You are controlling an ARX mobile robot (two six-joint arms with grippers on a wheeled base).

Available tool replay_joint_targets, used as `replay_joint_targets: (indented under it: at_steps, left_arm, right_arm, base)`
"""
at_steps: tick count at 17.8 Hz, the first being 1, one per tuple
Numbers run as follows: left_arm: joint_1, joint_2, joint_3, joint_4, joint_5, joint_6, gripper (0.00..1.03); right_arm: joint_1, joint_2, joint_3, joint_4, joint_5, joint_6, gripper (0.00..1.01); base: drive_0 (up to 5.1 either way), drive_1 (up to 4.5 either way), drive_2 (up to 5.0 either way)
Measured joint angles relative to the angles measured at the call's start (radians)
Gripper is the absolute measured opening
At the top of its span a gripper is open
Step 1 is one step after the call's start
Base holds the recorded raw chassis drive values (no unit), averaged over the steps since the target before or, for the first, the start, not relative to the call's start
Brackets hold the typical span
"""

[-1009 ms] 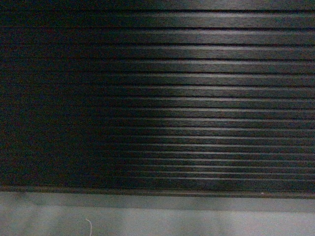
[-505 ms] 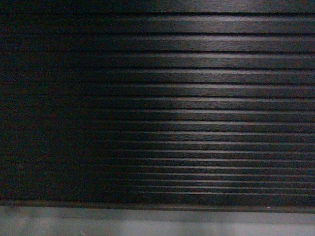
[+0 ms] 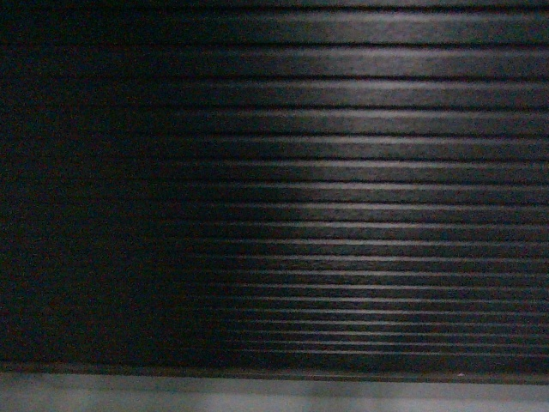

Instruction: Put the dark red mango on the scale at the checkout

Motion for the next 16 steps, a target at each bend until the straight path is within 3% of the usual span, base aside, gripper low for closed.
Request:
replay_joint_targets:
  at_steps: [16]
  left_arm:
    - [0.000, 0.000, 0.000, 0.001, -0.002, 0.000, 0.98]
  right_arm:
    - [0.000, 0.000, 0.000, 0.002, -0.001, 0.000, 0.98]
  base:
    - [0.0, 0.00, 0.0]
